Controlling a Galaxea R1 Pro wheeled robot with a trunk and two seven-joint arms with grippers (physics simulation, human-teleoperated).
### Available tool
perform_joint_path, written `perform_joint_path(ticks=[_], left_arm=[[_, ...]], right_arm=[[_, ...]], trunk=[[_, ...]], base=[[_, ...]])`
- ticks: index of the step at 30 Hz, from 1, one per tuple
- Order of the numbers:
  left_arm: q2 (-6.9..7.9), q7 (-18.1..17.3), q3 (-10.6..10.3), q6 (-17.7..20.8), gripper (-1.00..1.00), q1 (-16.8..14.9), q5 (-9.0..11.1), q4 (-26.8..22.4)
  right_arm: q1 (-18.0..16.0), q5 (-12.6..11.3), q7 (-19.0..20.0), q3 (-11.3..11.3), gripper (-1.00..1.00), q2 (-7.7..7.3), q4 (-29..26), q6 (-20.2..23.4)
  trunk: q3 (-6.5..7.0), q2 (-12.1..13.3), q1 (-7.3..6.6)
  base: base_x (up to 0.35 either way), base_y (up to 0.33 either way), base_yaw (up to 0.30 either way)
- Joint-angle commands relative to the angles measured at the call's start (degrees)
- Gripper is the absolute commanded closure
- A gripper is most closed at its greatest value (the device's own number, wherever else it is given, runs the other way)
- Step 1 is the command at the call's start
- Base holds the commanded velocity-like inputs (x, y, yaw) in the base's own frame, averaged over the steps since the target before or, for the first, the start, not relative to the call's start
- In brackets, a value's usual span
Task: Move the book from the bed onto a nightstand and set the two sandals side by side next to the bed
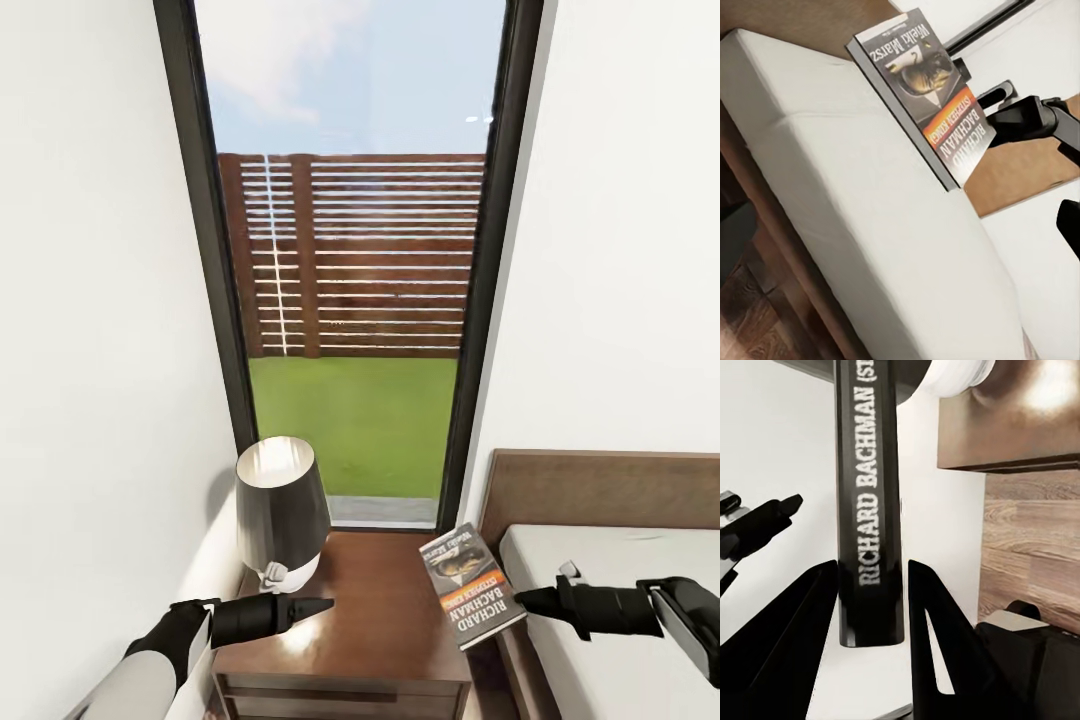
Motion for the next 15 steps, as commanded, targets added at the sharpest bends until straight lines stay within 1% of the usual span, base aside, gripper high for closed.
perform_joint_path(ticks=[1,3,5,6,7,8,9,10,11,12,13,14,15], left_arm=[[-0.08,-0.4,0.5,0.6,-1.00,-0.1,-0.6,-0.1],[-0.13,-0.4,0.5,0.6,-1.00,-0.1,-0.6,-0.1],[-0.13,-0.4,0.5,0.6,-1.00,-0.1,-0.6,-0.1],[-0.14,-0.4,0.5,0.6,-1.00,-0.1,-0.6,-0.1],[-0.14,-0.4,0.5,0.6,-1.00,-0.1,-0.6,-0.1],[-0.14,-0.4,0.5,0.6,-1.00,-0.1,-0.6,-0.1],[-0.14,-0.4,0.5,0.6,-1.00,-0.1,-0.6,-0.1],[-0.14,-0.4,0.5,0.6,-1.00,-0.1,-0.6,-0.1],[-0.14,-0.4,0.5,0.6,-1.00,-0.1,-0.6,-0.1],[-0.14,-0.4,0.5,0.6,-1.00,-0.1,-0.6,-0.1],[-0.14,-0.4,0.5,0.6,-1.00,-0.1,-0.6,-0.1],[-0.14,-0.4,0.5,0.6,-1.00,-0.1,-0.6,-0.1],[-0.14,-0.4,0.5,0.6,-1.00,-0.1,-0.6,-0.1]], right_arm=[[-0.1,-0.3,0.2,0.3,1.00,-0.07,0.0,0.5],[-0.1,-1.5,0.3,0.2,1.00,0.02,0.0,0.7],[-0.1,-3.2,0.3,0.1,1.00,0.56,0.0,0.7],[-0.1,-4.7,0.2,0.1,1.00,1.62,0.0,0.6],[-0.1,-5.4,0.1,0.1,1.00,2.49,0.0,0.6],[-0.1,-6.7,0.0,0.1,1.00,4.81,0.0,0.5],[-0.1,-7.7,-0.2,0.1,1.00,8.76,0.0,0.5],[-0.1,-8.1,-0.3,0.1,1.00,11.05,0.0,0.4],[-0.1,-8.2,-0.4,0.1,1.00,11.99,0.0,0.4],[-0.1,-8.4,-0.4,0.1,1.00,13.47,0.0,0.3],[-0.1,-8.5,-0.5,0.1,1.00,14.57,0.0,0.3],[-0.1,-8.5,-0.6,0.1,1.00,15.44,0.0,0.2],[-0.1,-8.6,-0.6,0.1,1.00,15.78,0.0,0.2]], trunk=[[-0.12,-0.1,0.03],[-0.12,-0.1,0.03],[-0.12,-0.1,0.03],[-0.12,-0.1,0.03],[-0.12,-0.1,0.03],[-0.12,-0.1,0.03],[-0.12,-0.1,0.03],[-0.12,-0.1,0.03],[-0.12,-0.1,0.03],[-0.12,-0.1,0.03],[-0.12,-0.1,0.03],[-0.12,-0.1,0.03],[-0.12,-0.1,0.03]], base=[[0.000,0.000,0.000],[0.000,0.000,0.000],[0.000,0.000,0.000],[0.000,0.000,0.000],[0.000,0.000,0.000],[0.000,0.000,0.000],[0.000,0.000,0.000],[0.000,0.000,0.000],[0.000,0.000,0.000],[0.000,0.000,0.000],[0.000,0.000,0.000],[0.000,0.000,0.000],[0.000,0.000,0.000]])
